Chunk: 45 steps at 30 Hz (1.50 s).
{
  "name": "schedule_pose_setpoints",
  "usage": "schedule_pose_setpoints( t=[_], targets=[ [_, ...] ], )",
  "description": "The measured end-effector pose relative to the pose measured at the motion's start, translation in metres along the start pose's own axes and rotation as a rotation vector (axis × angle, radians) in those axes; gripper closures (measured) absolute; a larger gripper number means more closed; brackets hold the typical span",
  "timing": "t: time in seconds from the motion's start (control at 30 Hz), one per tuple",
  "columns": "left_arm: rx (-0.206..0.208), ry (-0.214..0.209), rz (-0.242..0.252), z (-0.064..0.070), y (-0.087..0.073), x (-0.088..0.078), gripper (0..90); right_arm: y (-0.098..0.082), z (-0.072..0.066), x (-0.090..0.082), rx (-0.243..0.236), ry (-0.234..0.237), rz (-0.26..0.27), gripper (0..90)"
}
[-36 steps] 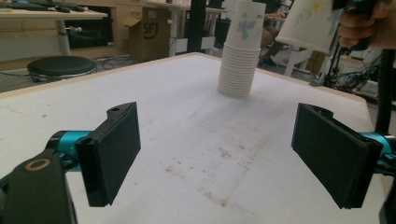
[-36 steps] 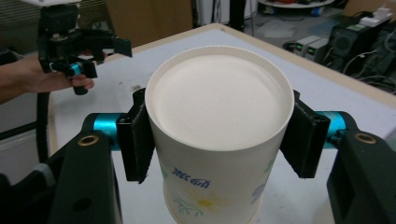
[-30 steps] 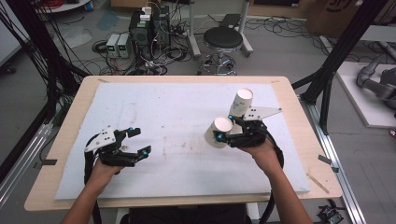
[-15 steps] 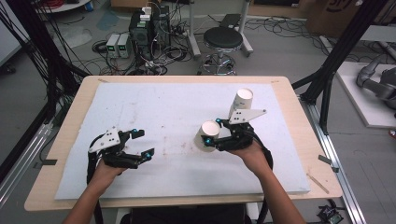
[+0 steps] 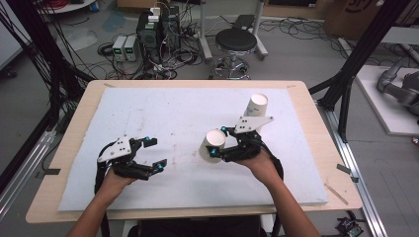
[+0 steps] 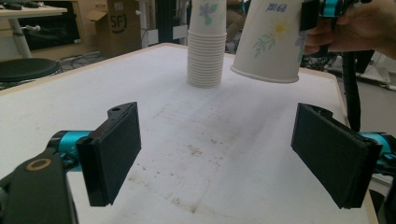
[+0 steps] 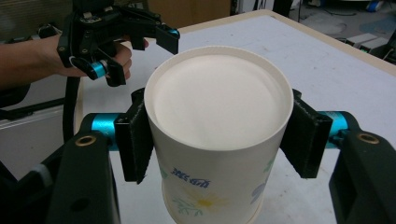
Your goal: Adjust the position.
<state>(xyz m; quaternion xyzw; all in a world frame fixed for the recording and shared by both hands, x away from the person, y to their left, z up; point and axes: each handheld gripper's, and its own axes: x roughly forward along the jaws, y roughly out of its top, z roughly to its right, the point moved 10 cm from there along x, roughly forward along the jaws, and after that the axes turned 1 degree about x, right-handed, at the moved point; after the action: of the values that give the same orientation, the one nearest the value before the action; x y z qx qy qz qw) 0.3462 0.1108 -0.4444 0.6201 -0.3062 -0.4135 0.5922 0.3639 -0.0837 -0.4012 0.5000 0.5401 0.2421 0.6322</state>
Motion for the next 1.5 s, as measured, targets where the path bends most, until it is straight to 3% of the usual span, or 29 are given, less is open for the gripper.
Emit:
schedule_pose_setpoints(
  t=[0.23,0.4,0.97,1.5],
  targets=[
    [0.049,-0.035,0.024,0.01,0.006,0.005,15.9,0.0,-0.011,0.008,-0.025,0.022,-0.001,35.0],
    [0.018,-0.073,0.007,0.02,0.007,0.018,15.4,-0.001,-0.017,0.009,-0.033,0.036,0.002,35.0],
    [0.065,-0.2,-0.037,0.048,0.013,0.064,15.5,-0.002,-0.028,0.022,-0.03,0.086,-0.01,35.0],
    [0.062,-0.245,-0.055,0.057,0.01,0.082,18.6,-0.001,-0.036,0.025,-0.027,0.122,-0.003,35.2]
  ],
)
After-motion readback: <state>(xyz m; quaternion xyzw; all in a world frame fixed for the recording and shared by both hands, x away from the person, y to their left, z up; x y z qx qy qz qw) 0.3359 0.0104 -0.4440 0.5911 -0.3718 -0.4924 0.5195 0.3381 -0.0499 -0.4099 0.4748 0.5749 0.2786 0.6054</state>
